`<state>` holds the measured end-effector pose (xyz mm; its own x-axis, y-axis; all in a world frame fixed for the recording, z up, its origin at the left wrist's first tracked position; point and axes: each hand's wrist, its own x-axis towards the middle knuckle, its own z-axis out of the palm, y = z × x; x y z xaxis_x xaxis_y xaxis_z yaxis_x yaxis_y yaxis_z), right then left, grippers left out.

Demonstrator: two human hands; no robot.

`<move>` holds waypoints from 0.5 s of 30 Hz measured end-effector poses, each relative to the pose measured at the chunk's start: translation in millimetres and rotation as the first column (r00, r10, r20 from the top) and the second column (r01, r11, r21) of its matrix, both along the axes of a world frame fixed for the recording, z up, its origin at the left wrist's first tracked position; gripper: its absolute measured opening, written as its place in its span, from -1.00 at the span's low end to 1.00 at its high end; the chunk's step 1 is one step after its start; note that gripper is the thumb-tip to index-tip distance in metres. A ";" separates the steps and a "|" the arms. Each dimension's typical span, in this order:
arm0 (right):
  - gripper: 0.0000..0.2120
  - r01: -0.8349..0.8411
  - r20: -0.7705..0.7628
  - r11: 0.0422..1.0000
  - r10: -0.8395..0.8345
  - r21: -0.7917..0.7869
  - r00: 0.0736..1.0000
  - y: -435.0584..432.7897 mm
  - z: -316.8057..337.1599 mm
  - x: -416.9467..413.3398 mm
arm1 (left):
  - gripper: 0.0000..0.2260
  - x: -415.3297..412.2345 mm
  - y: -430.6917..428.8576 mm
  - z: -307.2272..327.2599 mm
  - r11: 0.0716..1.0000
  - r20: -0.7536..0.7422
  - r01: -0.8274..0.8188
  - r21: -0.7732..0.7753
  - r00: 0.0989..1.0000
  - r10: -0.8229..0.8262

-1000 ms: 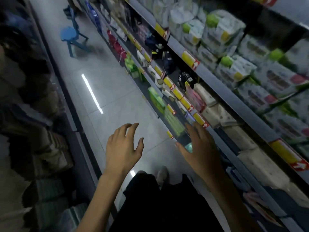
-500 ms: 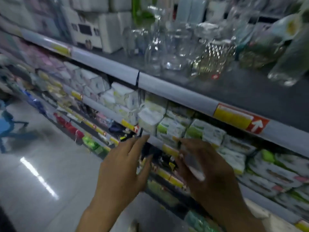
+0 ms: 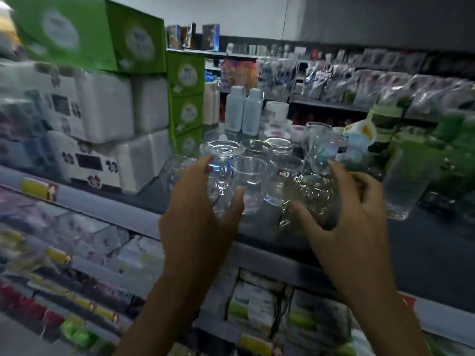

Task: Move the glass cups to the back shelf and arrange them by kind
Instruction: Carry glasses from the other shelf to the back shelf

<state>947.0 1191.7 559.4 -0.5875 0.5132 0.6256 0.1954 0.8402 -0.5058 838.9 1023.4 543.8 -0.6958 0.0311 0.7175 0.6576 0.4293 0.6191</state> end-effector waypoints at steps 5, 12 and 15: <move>-0.29 -0.062 0.115 0.984 0.082 -0.169 0.990 5.4 -11.3 -12.7 | -0.58 -6.5 15.1 -8.4 0.994 0.103 -0.098 -0.057 0.989 0.103; -0.19 -0.050 0.049 0.929 0.073 -0.367 0.996 -4.4 1.8 -22.3 | -0.63 -10.6 13.6 -4.9 0.999 0.189 -0.046 -0.016 0.981 0.048; -0.16 -0.021 0.032 0.914 0.037 -0.406 0.999 -13.1 2.2 -27.8 | -0.81 -13.2 12.5 -3.3 0.983 0.244 0.029 0.183 0.967 -0.074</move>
<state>919.2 1178.6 561.6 -0.6252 0.7002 0.3446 0.1995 0.5703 -0.7968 825.7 1035.9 540.5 -0.8539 -0.0401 0.5190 0.4911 0.2683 0.8287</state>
